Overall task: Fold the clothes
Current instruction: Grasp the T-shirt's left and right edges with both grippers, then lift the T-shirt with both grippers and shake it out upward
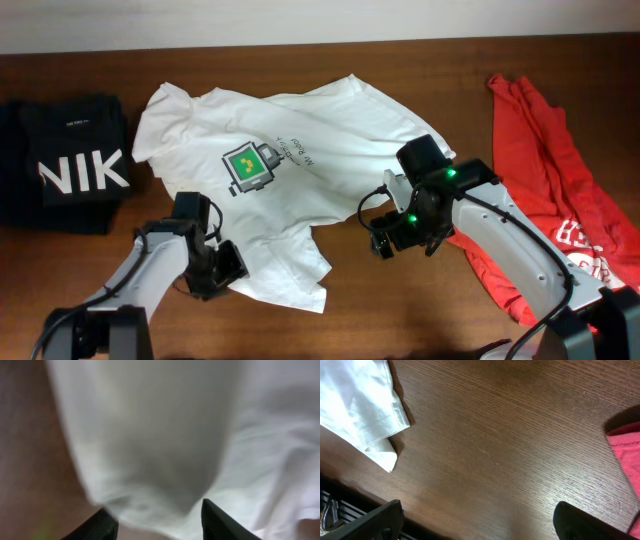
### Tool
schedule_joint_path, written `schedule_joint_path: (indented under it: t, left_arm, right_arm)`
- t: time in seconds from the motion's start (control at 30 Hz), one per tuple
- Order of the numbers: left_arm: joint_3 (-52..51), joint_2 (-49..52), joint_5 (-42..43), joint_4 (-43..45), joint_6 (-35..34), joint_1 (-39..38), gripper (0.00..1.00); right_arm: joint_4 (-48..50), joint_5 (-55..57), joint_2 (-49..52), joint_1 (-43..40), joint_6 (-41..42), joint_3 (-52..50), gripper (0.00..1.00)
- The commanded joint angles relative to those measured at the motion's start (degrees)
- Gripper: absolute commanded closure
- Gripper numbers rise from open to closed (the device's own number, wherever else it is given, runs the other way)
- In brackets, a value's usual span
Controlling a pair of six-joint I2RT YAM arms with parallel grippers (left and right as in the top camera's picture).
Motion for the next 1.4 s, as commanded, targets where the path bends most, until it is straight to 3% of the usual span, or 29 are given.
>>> schedule_joint_path:
  t: [0.0,0.03,0.13,0.2,0.27,0.47,0.5,0.6,0.63,0.67,0.7,0.83,0.97,1.07,1.13,1.2,1.3,1.37]
  left_arm:
    - [-2.47,1.97,-0.76,2.95,-0.09,-0.22,0.58]
    - [-2.47,1.97,-0.24,2.6,-0.15,-0.24,0.66]
    - [-2.47,1.97,1.88,1.53,-0.24,-0.22,0.67]
    - [-2.47,1.97,2.36,-0.39,-0.22,-0.22,0.66]
    - [-2.47,1.97,2.36,-2.1,-0.22,-0.22,0.51]
    - [-2.47,1.97,2.32,-2.32,-0.24,-0.22,0.51]
    - [-2.47,1.97,2.32,-0.81,-0.24,-0.22,0.53]
    - [-2.47,1.97,2.34,1.36,-0.26,-0.22,0.72]
    - [-2.47,1.97,2.32,1.4,-0.26,-0.22,0.8]
    - [-2.47,1.97,2.32,1.36,-0.26,-0.22,0.94]
    - [-2.47,1.97,2.36,0.9,-0.24,-0.22,1.0]
    - [-1.81,1.95,2.32,-5.92,3.28,0.74,1.0]
    - [7.98,1.95,-7.89,-16.46,9.49,11.65,1.0]
    - [13.79,1.95,-9.75,-16.83,9.44,18.6,1.0]
    - [14.36,1.95,-9.77,-16.28,9.46,20.28,1.0]
    - [14.36,1.95,-9.99,-16.31,9.46,20.39,1.0]
    - [14.36,1.95,-9.99,-16.31,9.46,20.41,1.0]
    - [14.36,1.95,-9.99,-16.28,9.46,20.41,1.0]
  right_arm:
    - [-0.09,0.74,-0.13,0.26,0.52,-0.2,0.01]
    - [-0.07,0.76,-0.13,0.26,0.7,-0.2,0.01]
    - [-0.04,0.76,-0.13,0.26,0.7,-0.2,0.01]
    - [-0.04,0.76,-0.13,0.26,0.7,-0.2,0.01]
    - [-0.07,0.76,-0.13,0.26,0.7,-0.2,0.01]
    - [-0.04,0.76,-0.13,0.26,0.7,-0.2,0.01]
    - [-0.04,0.76,-0.13,0.26,0.7,-0.2,0.01]
    - [-0.09,0.76,-0.13,0.26,0.7,-0.2,0.01]
    - [-0.07,0.76,-0.13,0.26,0.7,-0.2,0.01]
    - [-0.07,0.76,-0.13,0.26,0.7,-0.2,0.01]
    - [-0.04,0.79,-0.13,0.26,0.7,-0.2,0.01]
    - [1.55,6.71,-0.13,0.17,5.88,-0.2,0.01]
    - [9.6,11.17,-0.13,-5.25,14.73,-0.2,0.01]
    - [16.06,7.96,0.7,-10.27,15.23,-0.2,0.0]
    - [17.59,6.16,2.6,-11.37,13.31,-0.2,0.05]
    - [17.03,5.68,5.42,-11.37,11.76,-0.2,0.22]
    - [16.02,5.81,10.82,-11.37,11.8,-0.2,0.63]
    - [15.56,5.81,15.76,-11.37,11.8,-0.2,0.85]
